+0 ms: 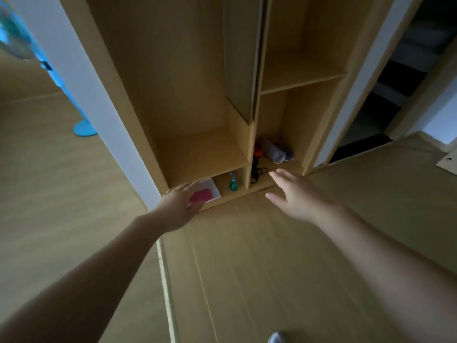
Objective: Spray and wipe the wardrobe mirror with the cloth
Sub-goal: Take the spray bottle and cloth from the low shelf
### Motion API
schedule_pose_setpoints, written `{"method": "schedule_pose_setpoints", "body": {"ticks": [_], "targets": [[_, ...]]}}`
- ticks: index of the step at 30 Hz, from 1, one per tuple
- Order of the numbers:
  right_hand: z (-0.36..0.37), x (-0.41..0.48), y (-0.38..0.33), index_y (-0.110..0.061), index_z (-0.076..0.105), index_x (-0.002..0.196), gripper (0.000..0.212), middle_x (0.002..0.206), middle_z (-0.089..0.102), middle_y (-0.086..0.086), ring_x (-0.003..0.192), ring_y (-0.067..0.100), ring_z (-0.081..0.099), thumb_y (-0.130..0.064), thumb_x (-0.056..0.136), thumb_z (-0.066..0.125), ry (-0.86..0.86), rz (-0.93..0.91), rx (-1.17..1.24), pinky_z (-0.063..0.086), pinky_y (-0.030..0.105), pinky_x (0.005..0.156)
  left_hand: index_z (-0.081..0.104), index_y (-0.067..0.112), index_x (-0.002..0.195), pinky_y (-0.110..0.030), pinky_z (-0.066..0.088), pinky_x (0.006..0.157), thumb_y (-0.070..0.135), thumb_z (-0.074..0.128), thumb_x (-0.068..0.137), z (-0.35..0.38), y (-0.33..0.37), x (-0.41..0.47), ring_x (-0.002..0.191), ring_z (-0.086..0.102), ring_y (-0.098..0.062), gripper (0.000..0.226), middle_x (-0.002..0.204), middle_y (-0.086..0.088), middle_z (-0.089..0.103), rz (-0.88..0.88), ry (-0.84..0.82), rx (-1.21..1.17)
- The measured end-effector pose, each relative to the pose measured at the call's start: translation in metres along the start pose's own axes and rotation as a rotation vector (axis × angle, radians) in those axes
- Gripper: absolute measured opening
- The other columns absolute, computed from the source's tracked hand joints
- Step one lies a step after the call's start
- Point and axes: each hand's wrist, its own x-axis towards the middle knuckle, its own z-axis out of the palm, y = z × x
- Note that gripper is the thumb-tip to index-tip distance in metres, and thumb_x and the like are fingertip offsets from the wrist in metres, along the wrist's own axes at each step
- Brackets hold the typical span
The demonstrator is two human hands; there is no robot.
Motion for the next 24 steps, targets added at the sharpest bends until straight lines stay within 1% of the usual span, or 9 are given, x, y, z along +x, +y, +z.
{"method": "schedule_pose_setpoints", "body": {"ticks": [3, 6, 7, 10, 12, 14, 16, 20, 24], "targets": [[-0.017, 0.031, 0.022, -0.024, 0.018, 0.154, 0.066, 0.163, 0.013, -0.003, 0.144, 0.022, 0.028, -0.052, 0.098, 0.040, -0.055, -0.089, -0.023, 0.037, 0.041, 0.109, 0.030, 0.044, 0.127, -0.029, 0.039, 0.077, 0.048, 0.047, 0.094, 0.002, 0.015, 0.014, 0.101, 0.055, -0.016, 0.037, 0.130, -0.001, 0.060, -0.087, 0.090, 0.013], [-0.026, 0.063, 0.034, -0.023, 0.018, 0.154, 0.066, 0.163, 0.012, -0.003, 0.146, 0.019, 0.024, -0.051, 0.099, 0.040, -0.063, -0.170, -0.027, 0.036, 0.038, 0.109, 0.029, 0.045, 0.127, -0.025, 0.037, 0.075, 0.046, 0.050, 0.095, 0.003, 0.021, 0.021, 0.093, 0.048, -0.006, 0.038, 0.128, -0.002, 0.061, -0.134, 0.119, 0.016], [-0.027, 0.073, 0.036, -0.022, 0.018, 0.154, 0.066, 0.163, 0.013, -0.003, 0.146, 0.019, 0.023, -0.051, 0.099, 0.040, -0.065, -0.194, -0.030, 0.034, 0.038, 0.110, 0.029, 0.044, 0.129, -0.025, 0.037, 0.076, 0.045, 0.050, 0.096, 0.003, 0.022, 0.022, 0.095, 0.049, -0.007, 0.040, 0.130, -0.001, 0.061, -0.151, 0.125, 0.015], [-0.025, 0.103, 0.037, -0.023, 0.019, 0.154, 0.066, 0.162, 0.015, -0.002, 0.145, 0.021, 0.026, -0.052, 0.098, 0.041, -0.082, -0.246, -0.035, 0.033, 0.039, 0.110, 0.035, 0.037, 0.137, -0.026, 0.038, 0.079, 0.045, 0.049, 0.096, 0.002, 0.019, 0.030, 0.107, 0.058, -0.019, 0.044, 0.134, -0.001, 0.059, -0.207, 0.152, 0.020], [-0.023, 0.125, 0.034, -0.023, 0.021, 0.153, 0.066, 0.162, 0.016, -0.001, 0.144, 0.024, 0.028, -0.053, 0.097, 0.041, -0.095, -0.273, -0.047, 0.034, 0.041, 0.111, 0.039, 0.030, 0.141, -0.027, 0.039, 0.084, 0.047, 0.048, 0.097, 0.000, 0.012, 0.039, 0.117, 0.056, -0.023, 0.049, 0.138, -0.001, 0.056, -0.270, 0.147, 0.033], [-0.021, 0.150, 0.029, -0.025, 0.021, 0.153, 0.066, 0.162, 0.017, -0.001, 0.143, 0.025, 0.030, -0.053, 0.097, 0.042, -0.102, -0.295, -0.057, 0.036, 0.043, 0.110, 0.036, 0.024, 0.146, -0.034, 0.043, 0.093, 0.048, 0.046, 0.097, -0.004, 0.001, 0.053, 0.124, 0.052, -0.026, 0.055, 0.144, -0.002, 0.050, -0.327, 0.119, 0.056], [-0.021, 0.177, 0.025, -0.026, 0.021, 0.153, 0.066, 0.162, 0.017, -0.002, 0.143, 0.024, 0.031, -0.054, 0.096, 0.042, -0.089, -0.310, -0.065, 0.038, 0.042, 0.109, 0.032, 0.022, 0.149, -0.038, 0.042, 0.101, 0.049, 0.044, 0.098, -0.011, -0.013, 0.071, 0.129, 0.048, -0.027, 0.059, 0.150, -0.002, 0.044, -0.355, 0.100, 0.065], [-0.022, 0.237, 0.013, -0.027, 0.020, 0.152, 0.066, 0.161, 0.017, -0.003, 0.140, 0.023, 0.035, -0.056, 0.096, 0.040, -0.056, -0.317, -0.100, 0.042, 0.038, 0.101, 0.029, 0.026, 0.150, -0.044, 0.041, 0.105, 0.051, 0.041, 0.098, -0.029, -0.050, 0.121, 0.131, 0.045, -0.030, 0.059, 0.154, 0.001, 0.038, -0.371, 0.090, 0.049], [-0.029, 0.300, 0.000, -0.027, 0.021, 0.152, 0.066, 0.161, 0.019, -0.003, 0.138, 0.022, 0.039, -0.057, 0.096, 0.040, -0.030, -0.257, -0.131, 0.044, 0.034, 0.098, 0.039, 0.023, 0.141, -0.040, 0.041, 0.100, 0.041, 0.048, 0.098, -0.053, -0.088, 0.179, 0.125, 0.050, -0.030, 0.047, 0.143, -0.002, 0.049, -0.310, 0.097, 0.041]]}}
